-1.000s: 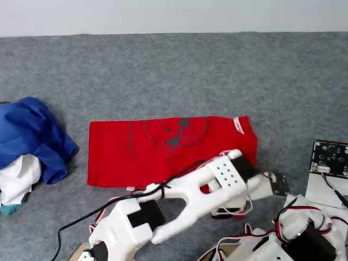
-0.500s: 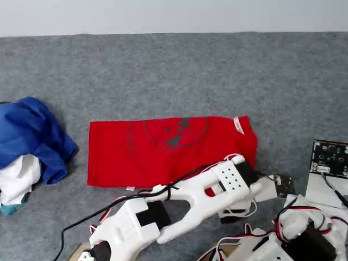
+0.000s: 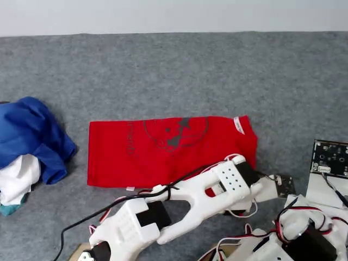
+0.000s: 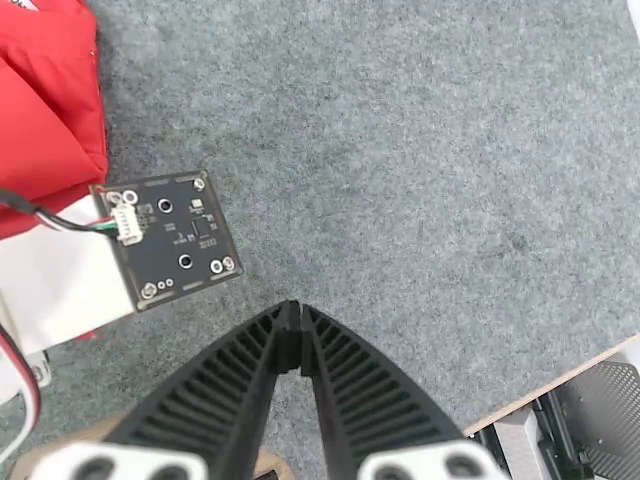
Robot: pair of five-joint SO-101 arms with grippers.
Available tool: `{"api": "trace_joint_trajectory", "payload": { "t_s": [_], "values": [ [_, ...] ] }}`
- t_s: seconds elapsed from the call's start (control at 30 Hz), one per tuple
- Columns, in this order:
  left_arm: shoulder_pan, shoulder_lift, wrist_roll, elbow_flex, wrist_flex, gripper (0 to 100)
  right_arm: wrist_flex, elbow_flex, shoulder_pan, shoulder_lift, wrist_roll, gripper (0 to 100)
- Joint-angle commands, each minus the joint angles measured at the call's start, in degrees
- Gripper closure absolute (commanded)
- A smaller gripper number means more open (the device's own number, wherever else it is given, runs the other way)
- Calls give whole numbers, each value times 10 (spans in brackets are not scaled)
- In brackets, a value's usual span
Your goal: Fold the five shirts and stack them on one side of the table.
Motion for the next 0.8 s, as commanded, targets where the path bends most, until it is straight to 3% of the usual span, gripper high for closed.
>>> {"api": "trace_joint_trajectory", "payload": {
  "t_s": [0.0, 0.43, 0.77],
  "values": [
    [4, -10, 20, -27, -5, 971, 22, -4, 7, -1, -2, 988],
    [-3, -10, 21, -140, 78, 994, 22, -6, 7, -1, -2, 988],
    [-98, -4, 12, -165, 70, 994, 22, -5, 7, -5, -4, 988]
  ]
}}
